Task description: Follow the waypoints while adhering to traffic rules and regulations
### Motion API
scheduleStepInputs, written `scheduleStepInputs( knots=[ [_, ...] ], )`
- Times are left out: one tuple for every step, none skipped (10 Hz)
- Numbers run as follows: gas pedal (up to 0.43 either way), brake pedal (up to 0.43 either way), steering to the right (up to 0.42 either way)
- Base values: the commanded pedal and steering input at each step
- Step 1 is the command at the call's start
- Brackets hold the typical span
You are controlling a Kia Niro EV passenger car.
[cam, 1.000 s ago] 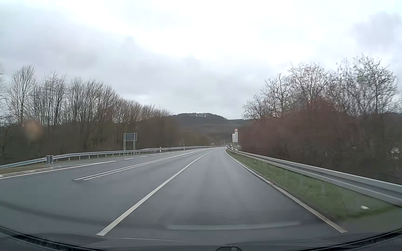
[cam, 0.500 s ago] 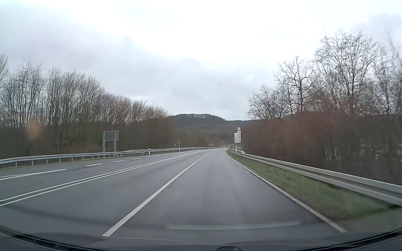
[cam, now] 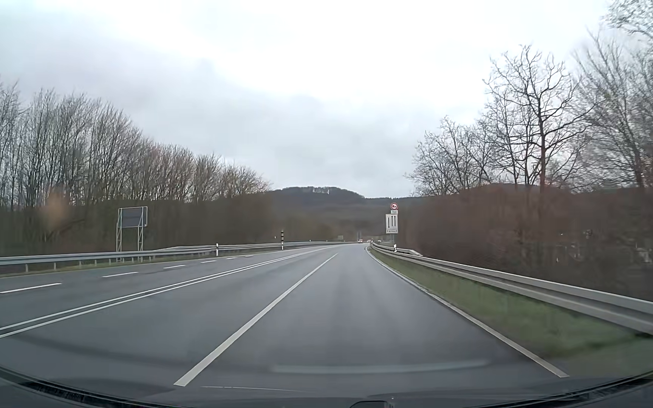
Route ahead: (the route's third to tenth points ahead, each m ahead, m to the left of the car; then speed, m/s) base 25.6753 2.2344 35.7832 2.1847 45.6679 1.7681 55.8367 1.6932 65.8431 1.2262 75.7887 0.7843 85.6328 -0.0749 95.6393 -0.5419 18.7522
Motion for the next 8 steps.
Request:
scheduleStepInputs(
  knots=[
    [0.209, 0.000, 0.005],
    [0.209, 0.000, 0.006],
    [0.209, 0.000, 0.006],
    [0.197, 0.000, 0.007],
    [0.189, 0.000, 0.007],
    [0.157, 0.000, 0.007],
    [0.157, 0.000, 0.007],
    [0.150, 0.000, 0.007]
  ],
)
